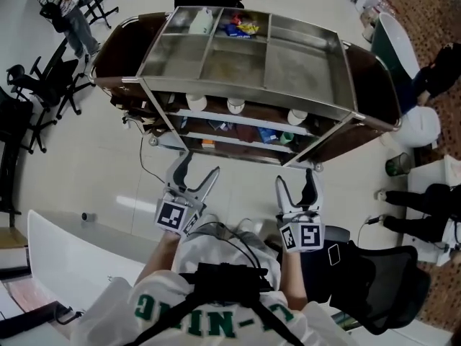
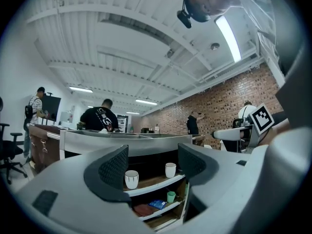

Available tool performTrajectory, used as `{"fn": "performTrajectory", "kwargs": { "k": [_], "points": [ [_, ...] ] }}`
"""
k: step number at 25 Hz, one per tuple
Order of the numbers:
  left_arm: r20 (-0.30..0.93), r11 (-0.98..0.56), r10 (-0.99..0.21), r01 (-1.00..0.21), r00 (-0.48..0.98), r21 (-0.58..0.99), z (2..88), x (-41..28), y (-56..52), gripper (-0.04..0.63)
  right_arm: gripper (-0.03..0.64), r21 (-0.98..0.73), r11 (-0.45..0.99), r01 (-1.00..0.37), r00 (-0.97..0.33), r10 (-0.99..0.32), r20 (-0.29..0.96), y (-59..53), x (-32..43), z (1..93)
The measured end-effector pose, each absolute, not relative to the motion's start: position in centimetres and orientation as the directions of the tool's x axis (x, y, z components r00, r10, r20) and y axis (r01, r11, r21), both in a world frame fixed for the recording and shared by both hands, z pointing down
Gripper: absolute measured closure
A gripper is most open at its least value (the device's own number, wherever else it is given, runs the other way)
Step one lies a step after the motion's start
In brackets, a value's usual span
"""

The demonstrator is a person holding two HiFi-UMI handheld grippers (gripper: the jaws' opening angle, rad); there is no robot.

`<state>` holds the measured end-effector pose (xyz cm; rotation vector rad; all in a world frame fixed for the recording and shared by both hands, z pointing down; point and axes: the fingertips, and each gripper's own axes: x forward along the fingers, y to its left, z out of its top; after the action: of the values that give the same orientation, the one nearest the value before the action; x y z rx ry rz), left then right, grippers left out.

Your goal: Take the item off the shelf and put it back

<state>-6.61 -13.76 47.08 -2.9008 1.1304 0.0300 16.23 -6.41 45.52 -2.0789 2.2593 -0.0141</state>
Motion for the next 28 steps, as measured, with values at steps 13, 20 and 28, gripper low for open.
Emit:
{"fn": "performTrajectory", "kwargs": {
  "k": [13,20,28],
  "points": [
    [0.032,-0.856,-0.516,-0.516,0.856,-0.006,51.1,1.8,-15.5,0.296,0.253,-0.084,-0.1,-0.991,0.097,-0.995,0.035,-3.7,22.4,51.7],
    [0.045,-0.908,-0.418,-0.419,0.907,-0.005,56.8,7.1,-15.0,0.296,0.253,-0.1,-0.156,-0.983,0.143,-0.982,0.124,-2.2,24.3,61.7],
    [0.06,-0.914,-0.404,-0.405,0.913,0.012,66.8,10.5,-17.3,0.296,0.253,-0.158,-0.201,-0.967,0.162,-0.96,0.23,-4.1,27.1,79.0]
  ]
}}
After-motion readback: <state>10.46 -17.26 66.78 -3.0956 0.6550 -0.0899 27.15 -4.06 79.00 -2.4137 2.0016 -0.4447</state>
